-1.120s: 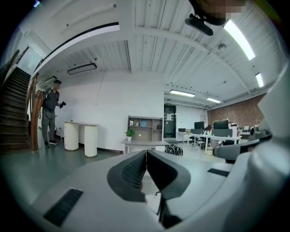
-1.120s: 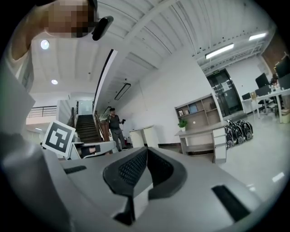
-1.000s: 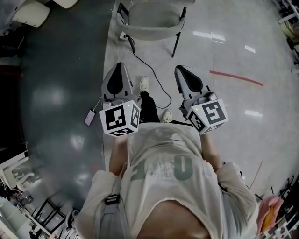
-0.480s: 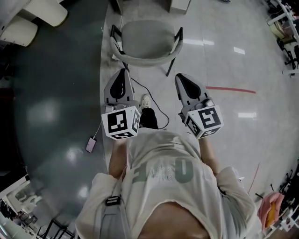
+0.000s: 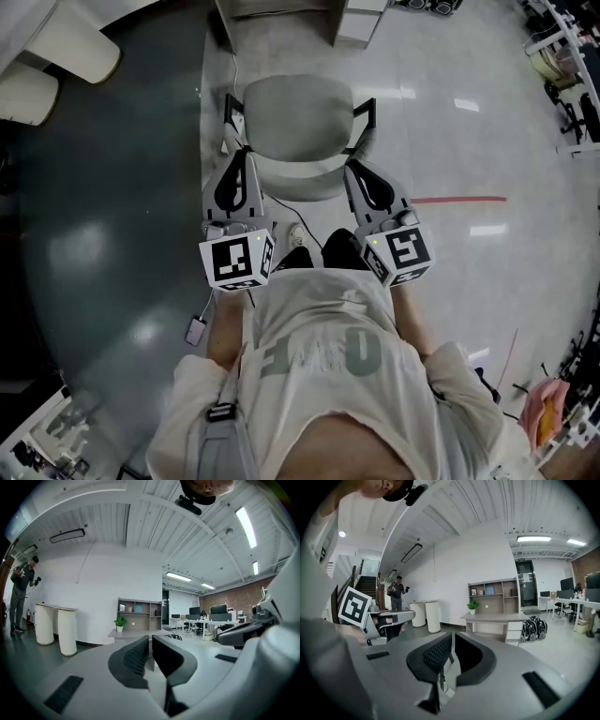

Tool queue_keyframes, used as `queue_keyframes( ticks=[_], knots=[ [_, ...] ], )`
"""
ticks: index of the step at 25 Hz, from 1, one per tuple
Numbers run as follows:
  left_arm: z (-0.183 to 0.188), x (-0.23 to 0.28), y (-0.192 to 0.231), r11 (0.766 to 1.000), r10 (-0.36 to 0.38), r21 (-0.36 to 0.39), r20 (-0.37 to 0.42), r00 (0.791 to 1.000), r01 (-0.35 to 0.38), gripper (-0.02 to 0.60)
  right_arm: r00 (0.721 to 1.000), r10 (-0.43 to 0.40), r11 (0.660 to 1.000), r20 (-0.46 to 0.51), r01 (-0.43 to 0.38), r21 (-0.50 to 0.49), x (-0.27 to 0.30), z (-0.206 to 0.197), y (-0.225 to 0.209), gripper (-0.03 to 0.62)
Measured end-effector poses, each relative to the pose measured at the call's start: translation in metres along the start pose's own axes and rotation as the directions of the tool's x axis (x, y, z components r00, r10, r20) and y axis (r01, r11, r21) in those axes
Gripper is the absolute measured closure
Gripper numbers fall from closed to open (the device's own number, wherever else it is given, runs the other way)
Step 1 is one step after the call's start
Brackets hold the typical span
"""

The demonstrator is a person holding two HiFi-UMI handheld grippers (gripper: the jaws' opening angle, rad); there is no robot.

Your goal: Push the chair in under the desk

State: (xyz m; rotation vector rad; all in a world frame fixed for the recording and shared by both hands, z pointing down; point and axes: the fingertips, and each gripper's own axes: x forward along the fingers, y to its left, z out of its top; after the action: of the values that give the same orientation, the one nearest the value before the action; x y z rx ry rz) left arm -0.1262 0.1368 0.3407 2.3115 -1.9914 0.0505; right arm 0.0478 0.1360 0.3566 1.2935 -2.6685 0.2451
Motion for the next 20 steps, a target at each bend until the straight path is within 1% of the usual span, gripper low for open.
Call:
queue_keyframes(
  ticks=[4,7,9,10,11,13,14,15,16,17,18,19,20],
  knots=[
    [-0.001,0.014,-0.003,0.999,-0.035,-0.017,-0.046,0.998,0.034,0.565,1.0,-0.01,1.0,-0.001,0.01,-0.016,0.011,0.008,-0.015,0.577],
    [0.005,0.02,-0.008,0.999,-0.037,0.003,-0.053,0.998,0.037,0.565,1.0,0.019,1.0,-0.004,-0.02,-0.008,0.018,0.015,-0.024,0.577],
    [0.002,0.027,-0.01,0.999,-0.037,0.018,-0.059,0.998,0.038,0.565,0.999,0.04,0.999,-0.004,-0.04,-0.011,0.026,0.017,-0.029,0.577],
    [-0.003,0.03,-0.014,0.998,-0.051,0.026,-0.069,0.996,0.053,0.563,0.999,0.053,0.999,-0.006,-0.053,-0.008,0.029,0.015,-0.031,0.577],
    [-0.008,0.032,-0.02,0.996,-0.08,0.035,-0.084,0.993,0.083,0.551,0.998,0.069,0.998,-0.006,-0.069,0.0,0.03,0.013,-0.033,0.577],
    [-0.018,0.036,-0.035,0.983,-0.163,0.062,-0.12,0.979,0.171,0.418,0.995,0.104,0.994,0.0,-0.104,0.017,0.032,0.011,-0.033,0.572],
    [-0.024,0.038,-0.041,0.972,-0.206,0.081,-0.14,0.969,0.219,0.395,0.993,0.119,0.993,-0.003,-0.119,0.019,0.033,0.008,-0.032,0.52],
    [-0.03,0.039,-0.048,0.957,-0.251,0.107,-0.169,0.953,0.271,0.369,0.99,0.137,0.991,-0.019,-0.137,0.012,0.035,0.004,-0.029,0.399],
    [-0.041,0.038,-0.055,0.933,-0.301,0.138,-0.214,0.929,0.333,0.354,0.986,0.157,0.988,-0.049,-0.158,-0.004,0.037,-0.002,-0.025,0.375],
    [-0.057,0.036,-0.063,0.897,-0.351,0.175,-0.278,0.894,0.406,0.351,0.979,0.181,0.983,-0.092,-0.184,-0.026,0.039,-0.011,-0.019,0.373],
    [-0.076,0.031,-0.07,0.848,-0.394,0.215,-0.356,0.848,0.484,0.351,0.968,0.207,0.975,-0.142,-0.216,-0.051,0.041,-0.023,-0.013,0.372],
    [-0.097,0.024,-0.076,0.787,-0.425,0.253,-0.438,0.792,0.562,0.351,0.952,0.235,0.964,-0.198,-0.254,-0.078,0.042,-0.036,-0.006,0.372],
    [-0.118,0.016,-0.081,0.72,-0.442,0.283,-0.517,0.733,0.634,0.351,0.931,0.261,0.95,-0.256,-0.295,-0.104,0.042,-0.051,0.001,0.372]
  ],
)
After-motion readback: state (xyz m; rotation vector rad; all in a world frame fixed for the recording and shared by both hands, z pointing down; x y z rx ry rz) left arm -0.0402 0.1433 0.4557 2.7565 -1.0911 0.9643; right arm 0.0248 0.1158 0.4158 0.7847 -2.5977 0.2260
